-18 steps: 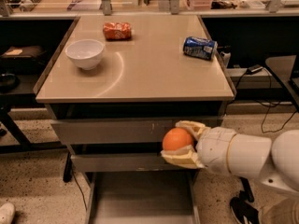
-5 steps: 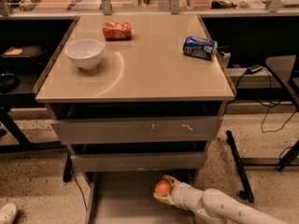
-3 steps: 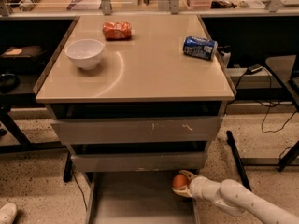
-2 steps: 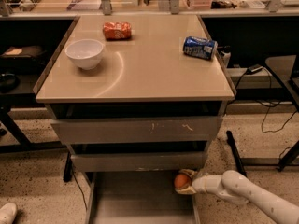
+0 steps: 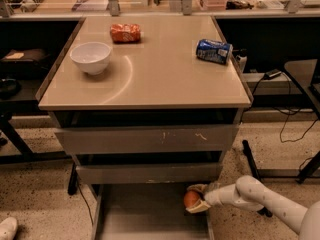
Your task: Place orange into bottom drawer
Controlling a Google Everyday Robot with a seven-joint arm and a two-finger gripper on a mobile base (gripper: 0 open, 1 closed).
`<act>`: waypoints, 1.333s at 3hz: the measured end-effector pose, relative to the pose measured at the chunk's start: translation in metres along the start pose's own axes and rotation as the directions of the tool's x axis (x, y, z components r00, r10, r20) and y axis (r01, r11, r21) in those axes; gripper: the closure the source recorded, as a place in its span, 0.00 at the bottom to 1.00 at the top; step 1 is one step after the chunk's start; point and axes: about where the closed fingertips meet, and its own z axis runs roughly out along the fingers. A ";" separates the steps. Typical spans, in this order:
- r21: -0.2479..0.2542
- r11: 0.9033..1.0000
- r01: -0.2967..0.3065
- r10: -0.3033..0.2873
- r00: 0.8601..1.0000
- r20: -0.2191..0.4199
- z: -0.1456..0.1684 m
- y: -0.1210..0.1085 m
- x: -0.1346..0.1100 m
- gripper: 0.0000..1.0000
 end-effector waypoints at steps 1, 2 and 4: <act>0.000 1.000 0.000 0.000 1.000 0.000 0.000 0.000 0.000 1.00; 0.008 1.000 0.004 -0.004 1.000 -0.009 0.002 0.008 0.002 1.00; -0.040 0.998 0.057 -0.057 0.998 0.006 0.033 0.070 0.010 1.00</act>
Offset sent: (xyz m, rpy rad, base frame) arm -0.0172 -0.0002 -0.0068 -0.0323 -0.0194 -0.0192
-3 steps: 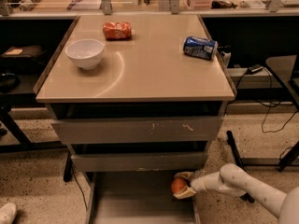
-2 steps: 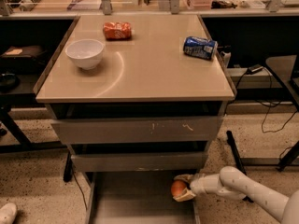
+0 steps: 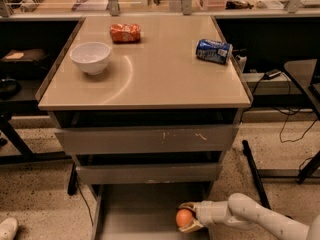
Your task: Place orange into bottom drawer
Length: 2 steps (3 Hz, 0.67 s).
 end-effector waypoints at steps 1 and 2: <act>0.015 0.998 0.069 -0.069 0.998 0.001 0.020 0.003 -0.018 1.00; 0.063 0.992 0.114 -0.113 0.994 -0.010 0.039 -0.005 -0.022 1.00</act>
Offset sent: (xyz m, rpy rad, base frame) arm 0.0376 0.0571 -0.0201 -0.0641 -0.2301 -0.0507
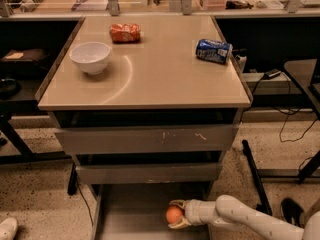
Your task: Place orange into bottom drawer
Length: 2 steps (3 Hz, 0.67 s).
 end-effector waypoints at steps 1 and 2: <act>0.089 0.996 -0.019 0.020 1.000 -0.007 0.021 -0.012 0.018 1.00; 0.127 0.990 -0.056 0.056 0.998 0.006 0.045 -0.018 0.037 1.00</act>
Offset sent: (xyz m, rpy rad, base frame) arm 0.0529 0.0150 -0.0844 0.0533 -0.0292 -0.2000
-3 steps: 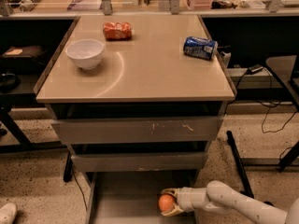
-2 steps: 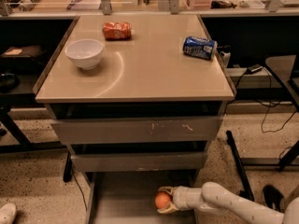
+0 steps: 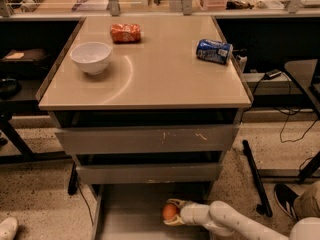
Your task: Place orange into bottom drawer
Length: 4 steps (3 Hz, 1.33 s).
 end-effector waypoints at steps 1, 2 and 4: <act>0.013 1.000 -0.015 0.015 0.999 0.034 0.044 -0.002 0.014 1.00; 0.014 1.000 -0.017 0.016 0.999 0.033 0.044 -0.003 0.015 1.00; 0.014 1.000 -0.017 0.016 0.999 0.033 0.044 -0.003 0.015 0.57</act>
Offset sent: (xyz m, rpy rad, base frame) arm 0.0301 0.0412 -0.0483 0.0561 -0.0128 -0.0049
